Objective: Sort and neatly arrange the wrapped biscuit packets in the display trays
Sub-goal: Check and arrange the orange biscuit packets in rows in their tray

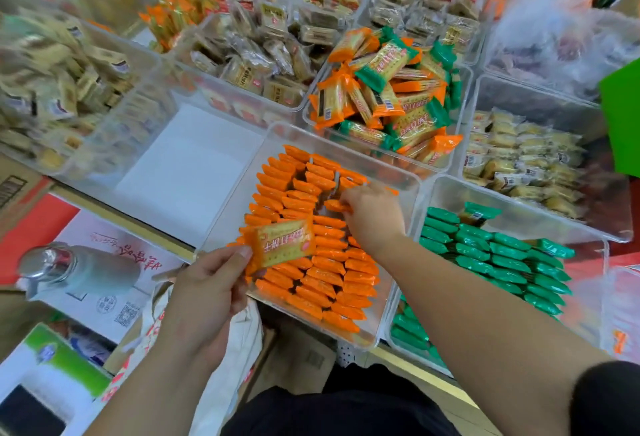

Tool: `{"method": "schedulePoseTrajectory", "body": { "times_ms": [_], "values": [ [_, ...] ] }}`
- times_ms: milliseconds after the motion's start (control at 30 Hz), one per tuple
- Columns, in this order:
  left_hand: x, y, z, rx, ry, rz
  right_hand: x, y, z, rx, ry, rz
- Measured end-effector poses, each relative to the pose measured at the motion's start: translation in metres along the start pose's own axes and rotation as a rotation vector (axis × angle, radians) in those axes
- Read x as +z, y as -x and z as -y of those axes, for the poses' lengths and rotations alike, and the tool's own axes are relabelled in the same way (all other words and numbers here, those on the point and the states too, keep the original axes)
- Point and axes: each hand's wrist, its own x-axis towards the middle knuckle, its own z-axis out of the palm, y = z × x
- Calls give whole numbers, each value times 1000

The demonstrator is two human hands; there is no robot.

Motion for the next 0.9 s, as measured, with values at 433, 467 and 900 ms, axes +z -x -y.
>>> {"method": "schedulePoseTrajectory", "body": {
  "times_ms": [433,467,900],
  "values": [
    [-7,9,15,19,-20,-1,-15,28,2,-94,126,188],
    [-4,12,13,9,-3,19,-22,35,1,-85,31,120],
    [35,70,-9,251,-354,174,-120,157,12,405,-1382,85]
  ]
}}
